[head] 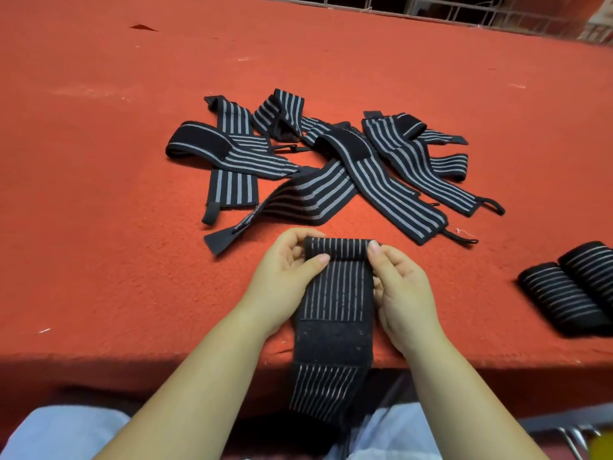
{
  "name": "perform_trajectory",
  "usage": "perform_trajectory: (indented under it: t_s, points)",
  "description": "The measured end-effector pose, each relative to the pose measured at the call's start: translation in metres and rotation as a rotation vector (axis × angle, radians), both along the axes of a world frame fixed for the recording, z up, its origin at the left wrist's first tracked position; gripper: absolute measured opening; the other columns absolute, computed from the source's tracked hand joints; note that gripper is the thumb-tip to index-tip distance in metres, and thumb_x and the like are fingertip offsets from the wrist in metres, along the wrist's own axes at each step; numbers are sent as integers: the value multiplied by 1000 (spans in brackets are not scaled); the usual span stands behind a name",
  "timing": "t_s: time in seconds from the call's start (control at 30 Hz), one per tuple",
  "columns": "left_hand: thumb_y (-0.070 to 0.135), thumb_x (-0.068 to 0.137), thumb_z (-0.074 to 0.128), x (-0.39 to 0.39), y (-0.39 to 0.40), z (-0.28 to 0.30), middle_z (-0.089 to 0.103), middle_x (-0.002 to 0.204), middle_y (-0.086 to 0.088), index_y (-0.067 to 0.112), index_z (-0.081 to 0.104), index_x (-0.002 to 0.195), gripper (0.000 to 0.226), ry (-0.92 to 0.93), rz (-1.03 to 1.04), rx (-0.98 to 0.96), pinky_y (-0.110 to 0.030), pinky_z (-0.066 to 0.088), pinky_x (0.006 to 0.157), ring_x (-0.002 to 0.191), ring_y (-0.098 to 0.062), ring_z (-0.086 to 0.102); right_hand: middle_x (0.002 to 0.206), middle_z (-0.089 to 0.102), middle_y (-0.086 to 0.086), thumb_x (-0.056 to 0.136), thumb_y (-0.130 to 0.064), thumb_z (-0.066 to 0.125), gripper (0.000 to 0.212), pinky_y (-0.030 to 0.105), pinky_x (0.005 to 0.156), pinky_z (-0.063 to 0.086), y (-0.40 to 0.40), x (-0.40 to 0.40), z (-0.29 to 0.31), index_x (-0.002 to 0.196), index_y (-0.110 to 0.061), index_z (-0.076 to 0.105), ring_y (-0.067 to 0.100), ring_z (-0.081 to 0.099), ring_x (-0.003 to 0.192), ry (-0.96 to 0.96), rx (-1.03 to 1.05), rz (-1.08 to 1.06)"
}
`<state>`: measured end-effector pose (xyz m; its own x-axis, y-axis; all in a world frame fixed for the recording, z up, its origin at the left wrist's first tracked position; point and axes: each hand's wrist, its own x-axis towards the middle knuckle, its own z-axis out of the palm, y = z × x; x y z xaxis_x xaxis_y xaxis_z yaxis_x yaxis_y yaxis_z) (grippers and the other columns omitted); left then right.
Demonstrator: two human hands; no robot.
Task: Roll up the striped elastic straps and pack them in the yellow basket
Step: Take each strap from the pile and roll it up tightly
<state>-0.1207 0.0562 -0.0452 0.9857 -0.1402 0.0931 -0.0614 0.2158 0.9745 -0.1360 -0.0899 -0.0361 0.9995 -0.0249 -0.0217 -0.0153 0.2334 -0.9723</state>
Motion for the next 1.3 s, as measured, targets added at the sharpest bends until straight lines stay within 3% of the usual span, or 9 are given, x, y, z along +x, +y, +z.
perform_trajectory:
  t_s: [0.17, 0.3, 0.43, 0.67, 0.77, 0.9, 1.1, 1.2, 1.3]
  points:
    - [-20, 82, 47, 0, 1, 0, 68, 79, 8, 19, 57, 78, 40, 3, 30, 17, -18, 51, 68, 74, -5, 62, 69, 66, 2, 84, -23, 61, 11, 21, 52, 48, 2, 1, -2, 82, -17, 70, 12, 57, 58, 10, -24, -34]
    - [-6, 81, 56, 0, 1, 0, 66, 86, 1, 20, 62, 91, 29, 26, -17, -14, -22, 50, 71, 79, -10, 62, 68, 56, 5, 88, -5, 58, 20, 16, 44, 40, -1, 0, -4, 88, -21, 70, 8, 45, 47, -4, -6, -67]
    - [9, 79, 64, 3, 2, -1, 70, 92, -1, 19, 64, 103, 26, 76, -53, -62, -25, 52, 78, 87, -13, 64, 76, 70, -2, 87, 0, 57, 23, 24, 63, 54, -2, 0, -6, 98, -19, 65, 12, 65, 71, -55, 38, -96]
    - [-11, 86, 51, -2, 3, 3, 68, 85, 4, 20, 63, 98, 35, 33, -78, 5, -19, 51, 70, 78, -6, 63, 98, 72, -3, 88, -38, 58, 21, 35, 88, 51, -1, 2, -10, 101, -27, 69, 16, 65, 97, -100, -216, -101]
    - [-21, 78, 47, -5, 1, 6, 68, 89, 7, 19, 63, 81, 44, -25, -46, 115, -13, 48, 75, 85, -1, 63, 92, 70, -10, 94, -37, 41, 28, 20, 83, 47, 5, 0, -10, 101, -26, 66, 4, 63, 92, -171, -381, -110]
    - [-23, 74, 44, -11, 0, 9, 69, 94, 8, 20, 63, 71, 47, -23, 11, 145, -10, 45, 78, 93, 2, 63, 93, 67, -10, 97, -38, 45, 25, 24, 83, 44, 7, -1, -2, 100, -24, 66, -4, 61, 91, -76, -417, -118]
    - [-21, 71, 45, -36, -1, 10, 70, 92, 13, 29, 67, 62, 56, -149, 176, 193, -13, 42, 87, 96, 2, 61, 98, 73, 14, 86, -48, 57, 42, 49, 92, 51, 11, -10, 17, 100, -11, 70, 29, 69, 95, 316, -91, 90]
    - [-18, 62, 42, -53, -7, 23, 65, 95, 10, 25, 65, 72, 50, -418, 263, 352, -7, 37, 90, 100, 3, 57, 92, 72, 18, 82, -49, 55, 41, 41, 79, 55, 14, -24, 26, 87, -12, 73, 31, 70, 89, 307, 32, 144]
    - [-7, 67, 46, -58, -10, 34, 60, 101, 8, 26, 60, 93, 44, -404, 151, 311, -14, 37, 94, 104, -2, 55, 84, 74, 12, 84, -55, 50, 45, 34, 69, 54, 16, -33, 37, 75, -18, 75, 25, 71, 81, 209, 3, 120]
